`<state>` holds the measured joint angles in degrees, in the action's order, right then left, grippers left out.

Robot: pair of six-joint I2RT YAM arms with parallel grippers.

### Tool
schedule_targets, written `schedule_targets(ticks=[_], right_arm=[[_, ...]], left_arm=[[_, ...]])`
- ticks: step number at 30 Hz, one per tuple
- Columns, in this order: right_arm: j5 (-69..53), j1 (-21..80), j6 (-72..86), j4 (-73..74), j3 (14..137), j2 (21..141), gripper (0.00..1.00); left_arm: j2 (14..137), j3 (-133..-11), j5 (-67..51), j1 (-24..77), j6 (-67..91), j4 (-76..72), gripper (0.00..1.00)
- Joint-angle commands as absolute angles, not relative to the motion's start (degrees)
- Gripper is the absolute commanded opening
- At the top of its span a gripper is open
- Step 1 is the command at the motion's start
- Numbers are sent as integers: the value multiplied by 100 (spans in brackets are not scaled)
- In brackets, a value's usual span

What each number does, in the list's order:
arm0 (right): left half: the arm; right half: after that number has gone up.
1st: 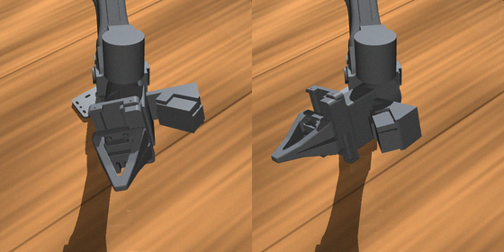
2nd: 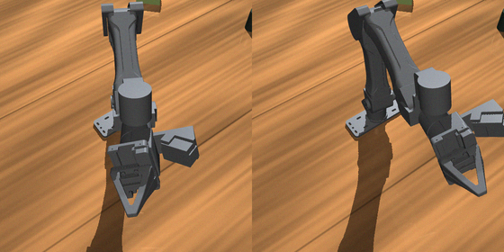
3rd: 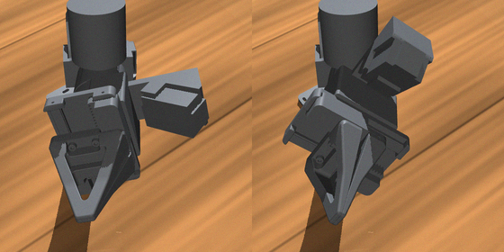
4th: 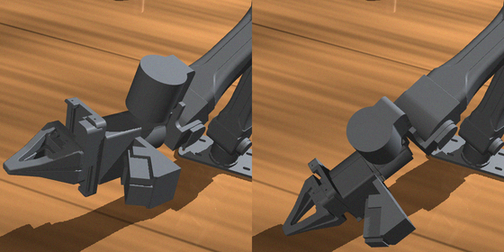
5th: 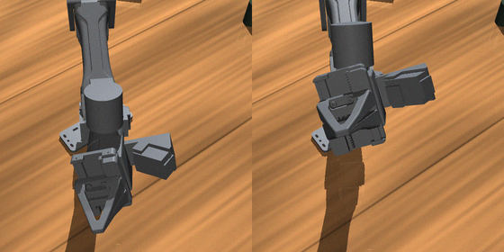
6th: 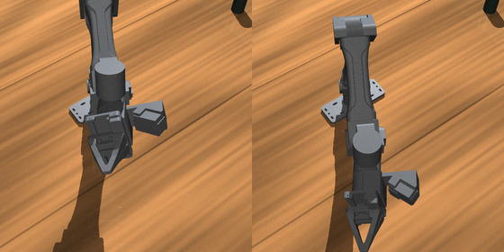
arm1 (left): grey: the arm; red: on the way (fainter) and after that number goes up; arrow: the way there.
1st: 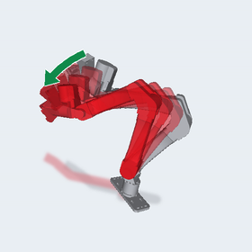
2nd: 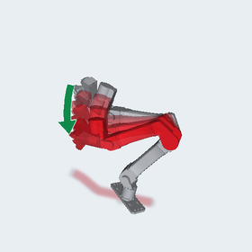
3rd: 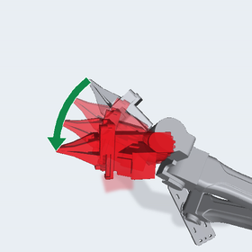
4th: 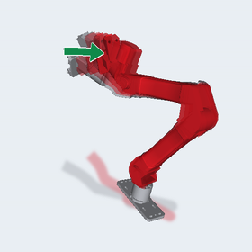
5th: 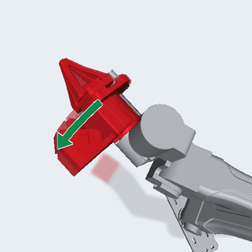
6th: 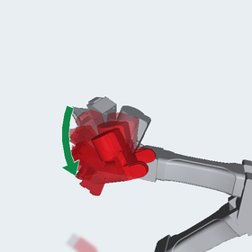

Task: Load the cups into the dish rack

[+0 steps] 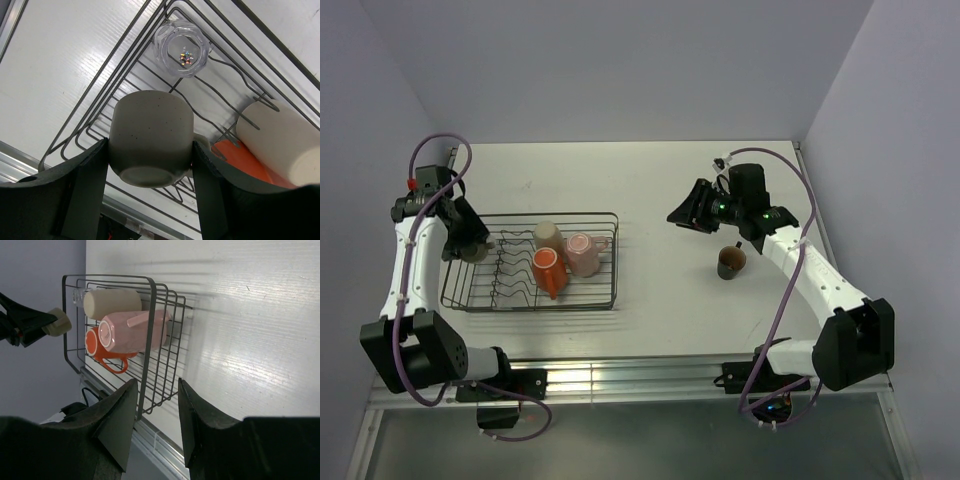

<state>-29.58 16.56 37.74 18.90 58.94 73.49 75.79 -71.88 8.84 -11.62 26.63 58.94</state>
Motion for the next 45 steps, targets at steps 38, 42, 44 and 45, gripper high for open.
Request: schedule_targets(ticks=[38, 42, 44, 45], right_arm=[[-3067, 1608, 3630, 1740, 5889, 7479, 45], [-3067, 1608, 3630, 1740, 5889, 7479, 45], [-3067, 1617, 3621, 1740, 5880, 7488, 45], [-3067, 1608, 3621, 1740, 5889, 7497, 45]], left_arm=[[8182, -6627, 923, -1362, 2584, 5168, 0], [8279, -6583, 896, -1362, 2575, 5124, 0], [8306, -6574, 879, -1371, 2566, 5089, 0], [8340, -6566, 879, -1371, 2566, 5080, 0]])
